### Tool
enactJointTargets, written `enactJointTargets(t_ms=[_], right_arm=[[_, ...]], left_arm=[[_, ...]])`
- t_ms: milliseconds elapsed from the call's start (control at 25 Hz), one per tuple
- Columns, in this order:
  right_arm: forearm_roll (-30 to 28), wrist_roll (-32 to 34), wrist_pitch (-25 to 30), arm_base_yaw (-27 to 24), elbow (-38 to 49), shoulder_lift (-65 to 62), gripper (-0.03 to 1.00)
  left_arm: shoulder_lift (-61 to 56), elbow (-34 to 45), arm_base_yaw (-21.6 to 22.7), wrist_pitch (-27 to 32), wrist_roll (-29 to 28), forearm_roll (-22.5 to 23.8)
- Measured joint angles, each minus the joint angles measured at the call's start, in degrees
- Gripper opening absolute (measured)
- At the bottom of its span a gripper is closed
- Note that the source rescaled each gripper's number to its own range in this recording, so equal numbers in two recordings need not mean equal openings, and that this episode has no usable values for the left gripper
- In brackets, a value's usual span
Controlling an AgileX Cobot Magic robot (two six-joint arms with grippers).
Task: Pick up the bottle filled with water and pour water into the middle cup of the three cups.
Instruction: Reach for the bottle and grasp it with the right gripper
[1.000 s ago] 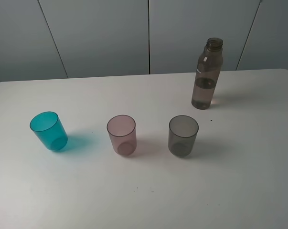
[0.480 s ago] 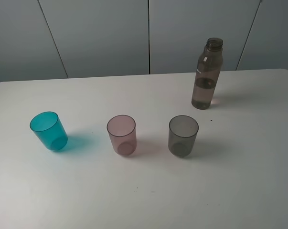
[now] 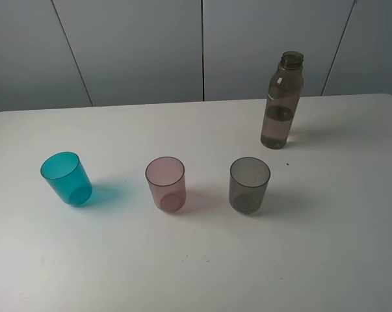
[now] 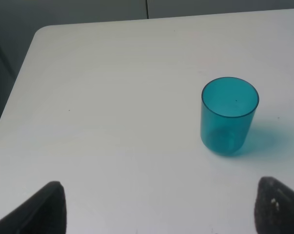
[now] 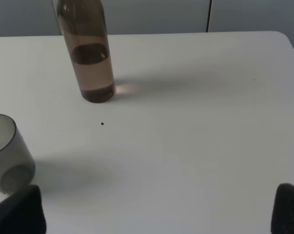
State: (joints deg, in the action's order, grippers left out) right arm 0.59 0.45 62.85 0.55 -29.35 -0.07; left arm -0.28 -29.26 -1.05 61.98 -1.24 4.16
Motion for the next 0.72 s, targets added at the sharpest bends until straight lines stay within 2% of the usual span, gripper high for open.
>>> enactJointTargets(t_ms=[720], right_arm=[[0.5,0.0,0.0,0.0,0.0,0.0,1.0]], left_arm=[[0.0,0.0,0.0,0.0,0.0,0.0]])
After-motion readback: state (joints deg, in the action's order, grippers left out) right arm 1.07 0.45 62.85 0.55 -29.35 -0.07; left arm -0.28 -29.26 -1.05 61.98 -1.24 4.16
